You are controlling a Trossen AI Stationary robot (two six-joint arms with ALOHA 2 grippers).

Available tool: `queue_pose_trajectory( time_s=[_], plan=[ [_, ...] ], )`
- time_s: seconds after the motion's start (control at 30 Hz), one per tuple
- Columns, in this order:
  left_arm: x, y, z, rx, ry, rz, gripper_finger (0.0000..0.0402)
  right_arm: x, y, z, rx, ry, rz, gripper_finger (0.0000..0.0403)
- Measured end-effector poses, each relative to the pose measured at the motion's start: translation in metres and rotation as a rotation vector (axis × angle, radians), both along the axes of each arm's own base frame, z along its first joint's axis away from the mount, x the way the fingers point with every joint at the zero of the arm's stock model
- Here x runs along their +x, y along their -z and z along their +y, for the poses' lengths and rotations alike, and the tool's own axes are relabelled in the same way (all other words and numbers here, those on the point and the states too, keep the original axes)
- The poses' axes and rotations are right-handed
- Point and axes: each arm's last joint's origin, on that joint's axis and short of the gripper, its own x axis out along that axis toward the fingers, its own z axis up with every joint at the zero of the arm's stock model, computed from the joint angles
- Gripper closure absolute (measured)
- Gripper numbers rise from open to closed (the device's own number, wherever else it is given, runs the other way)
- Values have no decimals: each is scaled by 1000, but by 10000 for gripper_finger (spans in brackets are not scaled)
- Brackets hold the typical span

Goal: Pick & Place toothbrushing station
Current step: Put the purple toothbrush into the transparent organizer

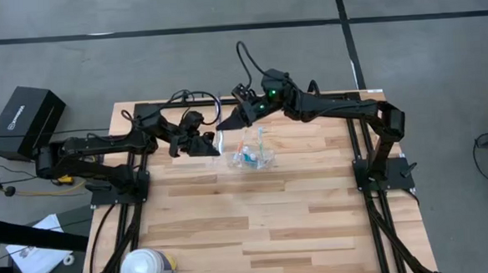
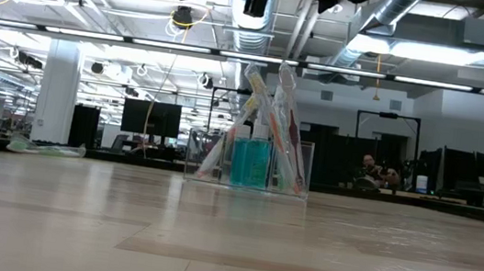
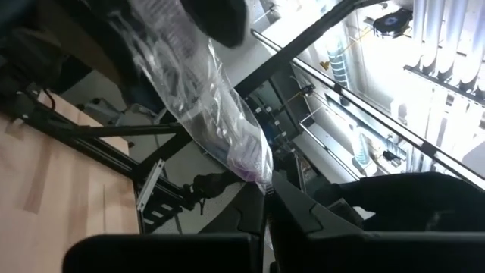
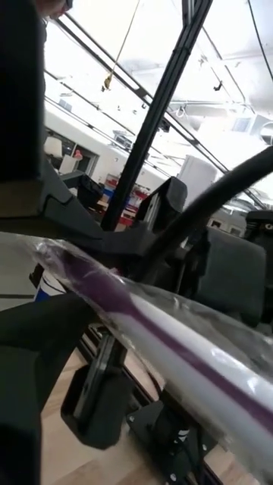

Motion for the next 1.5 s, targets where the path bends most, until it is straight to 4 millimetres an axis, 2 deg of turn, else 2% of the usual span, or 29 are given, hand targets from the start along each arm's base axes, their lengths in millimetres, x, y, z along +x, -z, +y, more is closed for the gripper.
queue_pose_trajectory(
  time_s=[0.17,0.37,0.47,0.7,0.9,1.03,1.1,1.23,1.37,1.5],
  plan=[
    [0,0,0,0,0,-1,401,0,0,-1,-11,2,-6,312],
    [0,2,1,19,-5,3,400,-1,-6,1,-44,-30,-59,385],
    [0,1,1,57,-15,-28,391,-2,-10,1,-53,-38,-105,386],
    [-2,-3,0,103,-38,-76,323,-5,-10,-11,-45,-18,-106,390],
    [-17,-16,3,116,-83,-130,252,-12,-8,-31,-40,-9,-79,390],
    [-33,-27,8,136,-137,-177,224,-16,-8,-40,-22,2,-58,390],
    [-40,-33,10,151,-162,-206,221,-17,-5,-42,-4,-9,-29,390],
    [-61,-50,9,204,-197,-309,232,-15,13,-47,16,3,74,393],
    [-68,-49,12,210,-238,-285,250,-19,5,-52,-11,18,30,393],
    [-72,-46,17,231,-285,-232,266,-22,-3,-59,38,38,-16,393]
  ],
)
